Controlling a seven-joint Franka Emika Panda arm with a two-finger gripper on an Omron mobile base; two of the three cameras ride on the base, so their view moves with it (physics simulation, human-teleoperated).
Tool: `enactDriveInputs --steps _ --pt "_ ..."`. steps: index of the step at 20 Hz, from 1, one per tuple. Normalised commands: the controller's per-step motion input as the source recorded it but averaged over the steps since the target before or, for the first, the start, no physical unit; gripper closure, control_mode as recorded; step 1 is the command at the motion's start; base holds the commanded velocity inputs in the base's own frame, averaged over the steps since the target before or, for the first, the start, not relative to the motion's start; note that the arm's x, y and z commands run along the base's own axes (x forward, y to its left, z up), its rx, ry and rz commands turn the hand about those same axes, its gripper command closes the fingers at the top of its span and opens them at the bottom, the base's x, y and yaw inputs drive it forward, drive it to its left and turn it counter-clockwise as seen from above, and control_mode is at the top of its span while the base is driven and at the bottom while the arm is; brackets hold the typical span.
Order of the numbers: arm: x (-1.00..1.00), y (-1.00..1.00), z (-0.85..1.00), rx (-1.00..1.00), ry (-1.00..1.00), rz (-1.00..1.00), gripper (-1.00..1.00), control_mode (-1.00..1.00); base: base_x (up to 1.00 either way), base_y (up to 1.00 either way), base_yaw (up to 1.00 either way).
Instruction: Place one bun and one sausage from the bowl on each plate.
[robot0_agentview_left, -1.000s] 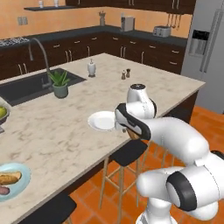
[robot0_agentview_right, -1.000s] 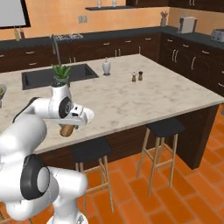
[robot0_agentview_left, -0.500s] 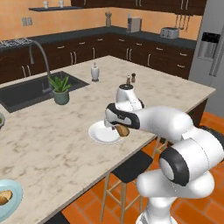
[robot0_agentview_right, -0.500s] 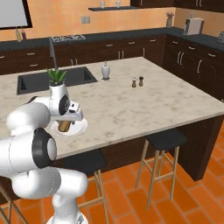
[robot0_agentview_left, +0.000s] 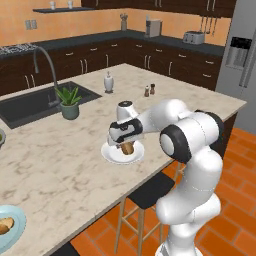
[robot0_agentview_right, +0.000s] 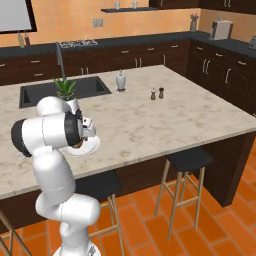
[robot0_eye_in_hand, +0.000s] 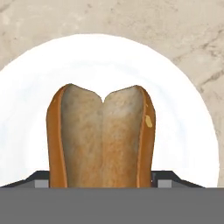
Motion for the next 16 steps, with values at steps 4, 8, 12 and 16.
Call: enactDriveInputs --steps 4,8,12,16 --pt "0.22 -0.01 -0.21 -0.03 0.0 0.0 -1.0 -1.0 0.0 0.0 0.0" --pt "0.0 0.0 0.02 0.0 0.0 0.0 -1.0 -1.0 0.0 0.0 0.0" --pt "-0.15 -0.07 0.19 0.03 -0.01 0.0 -1.0 -1.0 0.0 0.0 0.0" --pt "-1.0 -0.72 0.46 0.07 -0.07 0.0 -1.0 -1.0 0.0 0.0 0.0"
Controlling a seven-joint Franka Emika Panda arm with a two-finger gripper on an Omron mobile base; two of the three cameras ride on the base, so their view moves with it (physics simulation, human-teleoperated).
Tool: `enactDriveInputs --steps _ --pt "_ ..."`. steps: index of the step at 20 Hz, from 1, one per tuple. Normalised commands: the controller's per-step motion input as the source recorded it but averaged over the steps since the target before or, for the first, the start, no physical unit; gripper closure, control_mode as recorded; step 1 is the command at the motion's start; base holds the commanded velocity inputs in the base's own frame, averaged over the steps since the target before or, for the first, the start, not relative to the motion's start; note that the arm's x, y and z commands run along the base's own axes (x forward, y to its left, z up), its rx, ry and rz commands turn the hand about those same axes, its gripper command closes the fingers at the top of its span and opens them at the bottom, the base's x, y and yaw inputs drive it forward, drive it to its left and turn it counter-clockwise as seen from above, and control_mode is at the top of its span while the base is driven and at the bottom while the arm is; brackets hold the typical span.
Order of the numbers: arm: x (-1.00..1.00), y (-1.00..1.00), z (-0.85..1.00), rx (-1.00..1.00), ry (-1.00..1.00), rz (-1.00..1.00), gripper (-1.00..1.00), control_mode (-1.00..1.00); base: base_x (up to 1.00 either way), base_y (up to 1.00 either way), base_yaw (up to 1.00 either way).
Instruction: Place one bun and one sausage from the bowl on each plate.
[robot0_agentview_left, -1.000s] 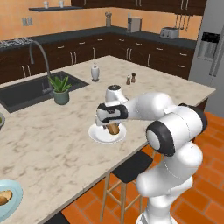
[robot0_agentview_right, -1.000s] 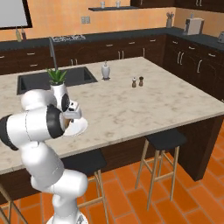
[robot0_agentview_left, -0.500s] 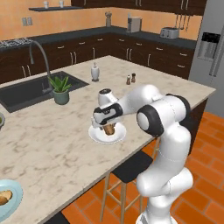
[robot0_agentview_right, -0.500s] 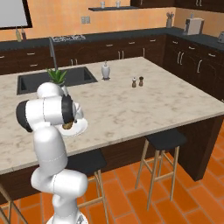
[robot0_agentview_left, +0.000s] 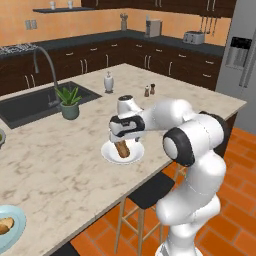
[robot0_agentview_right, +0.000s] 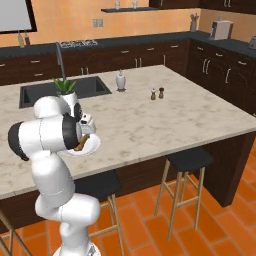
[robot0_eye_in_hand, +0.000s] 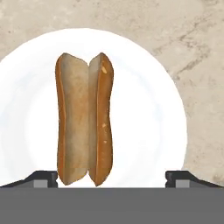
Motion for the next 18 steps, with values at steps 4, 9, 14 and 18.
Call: enactDriveInputs --steps 4,9,14,18 --pt "-1.0 -0.99 0.47 0.12 -0.29 0.0 -1.0 -1.0 0.0 0.0 0.0" --pt "-0.8 -0.71 0.25 0.05 -0.21 0.03 -1.0 1.0 -0.2 -0.12 0.04" --pt "0.0 0.0 0.0 0.0 0.0 0.0 -1.0 1.0 -1.0 -0.29 0.4" --pt "0.0 0.0 0.0 0.0 0.0 0.0 -1.0 1.0 -0.87 0.31 0.67"
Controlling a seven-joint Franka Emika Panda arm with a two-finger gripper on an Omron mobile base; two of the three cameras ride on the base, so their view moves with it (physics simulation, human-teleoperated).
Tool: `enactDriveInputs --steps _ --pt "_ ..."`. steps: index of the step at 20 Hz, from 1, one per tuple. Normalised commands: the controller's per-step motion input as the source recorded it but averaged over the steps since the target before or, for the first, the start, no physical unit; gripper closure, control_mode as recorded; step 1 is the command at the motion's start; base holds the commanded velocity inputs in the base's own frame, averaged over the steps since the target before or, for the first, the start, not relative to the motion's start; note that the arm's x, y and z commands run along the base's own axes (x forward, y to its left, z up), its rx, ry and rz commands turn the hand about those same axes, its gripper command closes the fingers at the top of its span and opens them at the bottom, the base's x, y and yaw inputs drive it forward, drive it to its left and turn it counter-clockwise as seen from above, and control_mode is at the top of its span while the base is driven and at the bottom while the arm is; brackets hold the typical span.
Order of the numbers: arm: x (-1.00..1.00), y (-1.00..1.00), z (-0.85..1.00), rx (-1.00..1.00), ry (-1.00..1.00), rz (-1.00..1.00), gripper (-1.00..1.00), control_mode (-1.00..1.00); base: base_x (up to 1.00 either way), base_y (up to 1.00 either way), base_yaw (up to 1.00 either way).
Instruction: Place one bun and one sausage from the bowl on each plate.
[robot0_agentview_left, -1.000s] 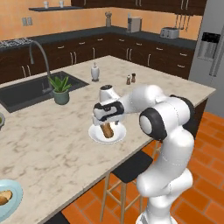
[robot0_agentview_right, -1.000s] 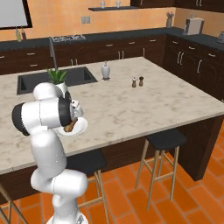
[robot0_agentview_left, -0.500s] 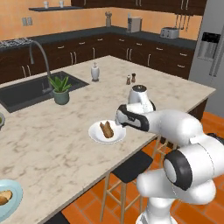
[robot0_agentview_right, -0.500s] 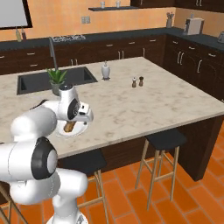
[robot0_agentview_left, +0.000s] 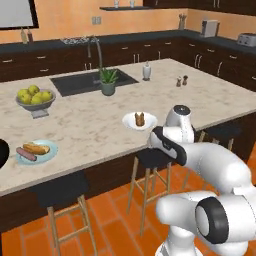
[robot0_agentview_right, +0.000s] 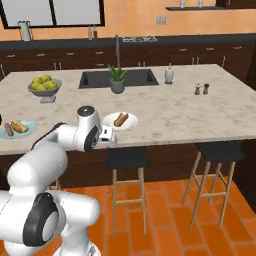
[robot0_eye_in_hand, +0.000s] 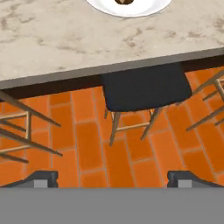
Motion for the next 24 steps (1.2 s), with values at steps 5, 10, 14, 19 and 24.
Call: enactDriveInputs --steps 5,10,14,19,24 --pt "0.0 0.0 0.0 0.0 0.0 0.0 -1.0 1.0 -0.33 1.0 0.38" --pt "0.0 0.0 0.0 0.0 0.0 0.0 -1.0 1.0 -0.04 1.0 0.04" --pt "0.0 0.0 0.0 0.0 0.0 0.0 -1.0 1.0 0.0 1.0 0.0" --pt "0.0 0.0 0.0 0.0 0.0 0.0 -1.0 1.0 0.61 1.0 -0.2" --pt "0.0 0.0 0.0 0.0 0.0 0.0 -1.0 1.0 0.93 0.71 -0.3"
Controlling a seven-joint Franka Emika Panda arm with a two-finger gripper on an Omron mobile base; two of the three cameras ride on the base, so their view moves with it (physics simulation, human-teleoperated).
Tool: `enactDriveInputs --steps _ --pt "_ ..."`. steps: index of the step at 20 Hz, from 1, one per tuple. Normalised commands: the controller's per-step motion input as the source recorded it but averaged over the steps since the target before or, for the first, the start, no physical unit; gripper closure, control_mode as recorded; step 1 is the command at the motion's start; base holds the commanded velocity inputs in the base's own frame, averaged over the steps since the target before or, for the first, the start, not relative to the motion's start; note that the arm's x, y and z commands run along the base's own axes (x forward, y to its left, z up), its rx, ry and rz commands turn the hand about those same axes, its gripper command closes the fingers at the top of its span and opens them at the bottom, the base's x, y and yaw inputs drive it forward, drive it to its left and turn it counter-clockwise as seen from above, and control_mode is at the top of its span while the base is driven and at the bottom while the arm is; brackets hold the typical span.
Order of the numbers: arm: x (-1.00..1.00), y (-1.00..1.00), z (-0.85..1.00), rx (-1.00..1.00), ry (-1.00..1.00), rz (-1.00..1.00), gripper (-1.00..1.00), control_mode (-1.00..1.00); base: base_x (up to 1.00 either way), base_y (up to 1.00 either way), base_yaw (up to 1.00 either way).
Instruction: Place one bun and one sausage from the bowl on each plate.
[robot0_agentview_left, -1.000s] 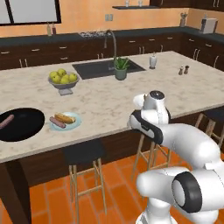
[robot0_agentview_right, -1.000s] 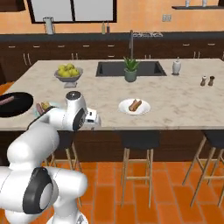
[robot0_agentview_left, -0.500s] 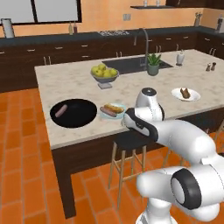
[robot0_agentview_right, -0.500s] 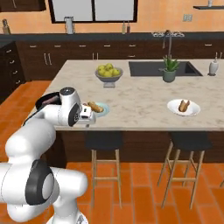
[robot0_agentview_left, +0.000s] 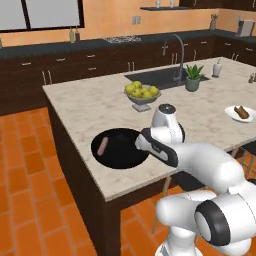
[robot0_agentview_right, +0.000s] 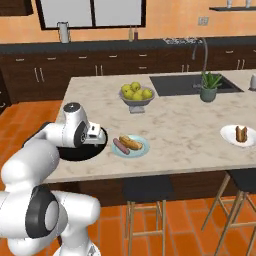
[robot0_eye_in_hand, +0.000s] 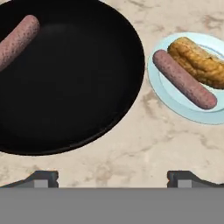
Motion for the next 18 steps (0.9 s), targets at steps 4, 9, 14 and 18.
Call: enactDriveInputs --steps 4,9,14,18 --pt "0.0 0.0 0.0 0.0 0.0 0.0 -1.0 1.0 0.26 0.68 -0.06" --pt "0.0 0.0 0.0 0.0 0.0 0.0 -1.0 1.0 0.11 0.62 -0.02" --pt "0.04 0.09 -0.01 0.0 0.01 -0.05 -1.0 -1.0 0.53 0.46 -0.17" --pt "0.0 0.51 -0.26 0.04 0.08 -0.34 -1.0 -1.0 0.0 0.0 0.0"
